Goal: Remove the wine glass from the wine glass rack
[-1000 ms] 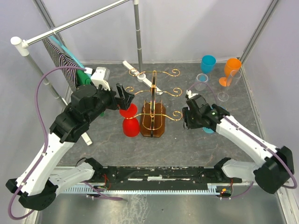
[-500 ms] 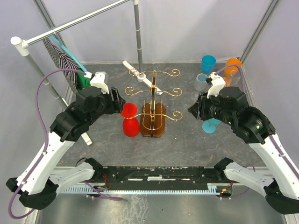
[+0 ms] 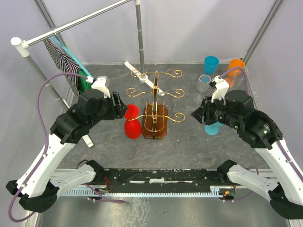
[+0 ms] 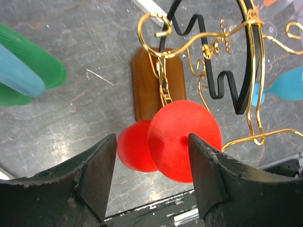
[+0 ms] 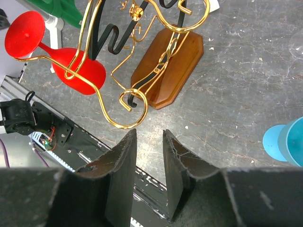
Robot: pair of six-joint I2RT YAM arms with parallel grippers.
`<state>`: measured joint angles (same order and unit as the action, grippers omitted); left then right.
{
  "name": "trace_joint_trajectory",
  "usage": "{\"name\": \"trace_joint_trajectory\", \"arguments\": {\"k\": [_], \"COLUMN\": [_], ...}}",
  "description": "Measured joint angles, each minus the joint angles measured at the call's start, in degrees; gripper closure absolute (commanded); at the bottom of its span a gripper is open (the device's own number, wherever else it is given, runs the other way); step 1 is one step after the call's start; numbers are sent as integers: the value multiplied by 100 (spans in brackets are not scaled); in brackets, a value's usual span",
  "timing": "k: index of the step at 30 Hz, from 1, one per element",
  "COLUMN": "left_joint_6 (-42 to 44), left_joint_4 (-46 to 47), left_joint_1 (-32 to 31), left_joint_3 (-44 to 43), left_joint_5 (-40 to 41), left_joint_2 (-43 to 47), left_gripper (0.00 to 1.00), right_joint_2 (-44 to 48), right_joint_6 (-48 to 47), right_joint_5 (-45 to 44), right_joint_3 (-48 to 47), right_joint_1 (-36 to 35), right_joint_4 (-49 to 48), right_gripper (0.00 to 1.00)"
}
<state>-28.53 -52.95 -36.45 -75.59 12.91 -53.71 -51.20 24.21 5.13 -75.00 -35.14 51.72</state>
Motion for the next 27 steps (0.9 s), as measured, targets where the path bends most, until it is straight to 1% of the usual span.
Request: {"name": "trace_joint_trajectory", "arguments": {"k": [4,6,12,14,15,20,27], "left_joint_6": [-192,-251,-450,-494,-507,-560,-562], "left_joint_4": [72,101,361,398,431,688,719], "left_joint_1": [0,0,0,0,0,11,0], "left_joint_3": [291,382,595,605,605,518,378], "left_joint_5": [-216,-304,-599,-640,-669,-726,-896], "left_joint_2": [24,26,42,76,98,210,326], "left_gripper": [36,39,61,70,76,96,97], "right_joint_2": [184,269,433,466,466,476,505], "right_joint_6": [-9,-9,-9,-11,-11,-11,-9], "right_joint_5": [-22,-55,-151,-170,-175,-221,-267], "right_joint_3": [0,0,0,0,0,2,24], "right_joint_1": [0,0,0,0,0,0,0], "right_joint_4": [37,63,164,197,201,199,195], "right_gripper": [64,64,64,64,64,63,63]}}
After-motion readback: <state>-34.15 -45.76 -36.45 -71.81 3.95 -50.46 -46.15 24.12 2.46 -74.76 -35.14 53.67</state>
